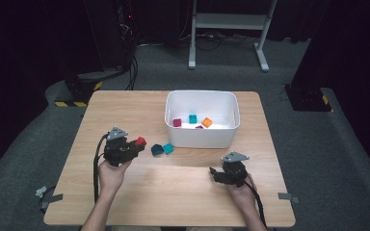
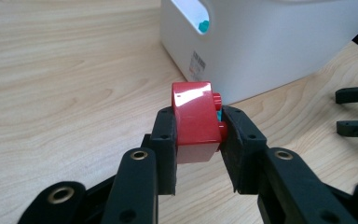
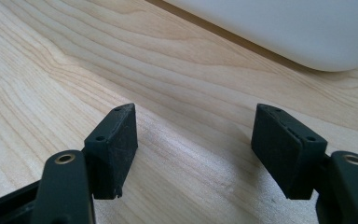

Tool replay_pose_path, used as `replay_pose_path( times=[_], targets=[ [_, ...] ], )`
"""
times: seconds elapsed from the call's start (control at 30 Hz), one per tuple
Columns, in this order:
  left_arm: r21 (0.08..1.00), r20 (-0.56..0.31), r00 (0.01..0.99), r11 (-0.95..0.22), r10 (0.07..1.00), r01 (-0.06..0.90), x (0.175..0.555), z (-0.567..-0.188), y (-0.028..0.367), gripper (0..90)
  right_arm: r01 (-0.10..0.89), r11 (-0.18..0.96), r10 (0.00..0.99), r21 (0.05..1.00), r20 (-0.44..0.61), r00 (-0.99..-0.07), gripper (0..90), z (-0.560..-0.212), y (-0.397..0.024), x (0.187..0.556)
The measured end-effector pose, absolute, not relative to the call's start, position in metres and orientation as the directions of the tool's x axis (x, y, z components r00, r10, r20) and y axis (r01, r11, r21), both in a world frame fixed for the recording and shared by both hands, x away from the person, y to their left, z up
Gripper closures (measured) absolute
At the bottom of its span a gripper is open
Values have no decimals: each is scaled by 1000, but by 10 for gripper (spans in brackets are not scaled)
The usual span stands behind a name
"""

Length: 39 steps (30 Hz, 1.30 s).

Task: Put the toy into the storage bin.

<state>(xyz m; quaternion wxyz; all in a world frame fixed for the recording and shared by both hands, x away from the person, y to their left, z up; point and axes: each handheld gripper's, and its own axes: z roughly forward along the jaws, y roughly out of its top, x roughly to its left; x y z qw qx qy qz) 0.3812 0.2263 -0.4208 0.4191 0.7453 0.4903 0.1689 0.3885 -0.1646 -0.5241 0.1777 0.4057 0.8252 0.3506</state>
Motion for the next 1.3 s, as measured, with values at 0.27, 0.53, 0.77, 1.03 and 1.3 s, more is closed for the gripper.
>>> replay_pose_path(
  times=[0.27,0.53,0.77,1.03,1.3],
  targets=[
    [798,-164,469,-163,868,580,385,-410,225,673,545,425,794,723,-9,-607,313,-524,-165,388],
    [808,-161,478,-163,863,567,386,-399,224,673,545,425,794,723,-9,-608,314,-524,-165,388],
    [812,-170,484,-156,858,562,389,-393,222,673,545,425,794,723,-9,-607,313,-524,-165,388],
    [817,-165,499,-166,851,553,394,-383,216,673,545,425,794,723,-9,-608,314,-524,-165,388],
    [822,-159,516,-177,842,541,398,-372,212,673,544,425,794,723,-10,-608,314,-524,-165,388]
  ],
)
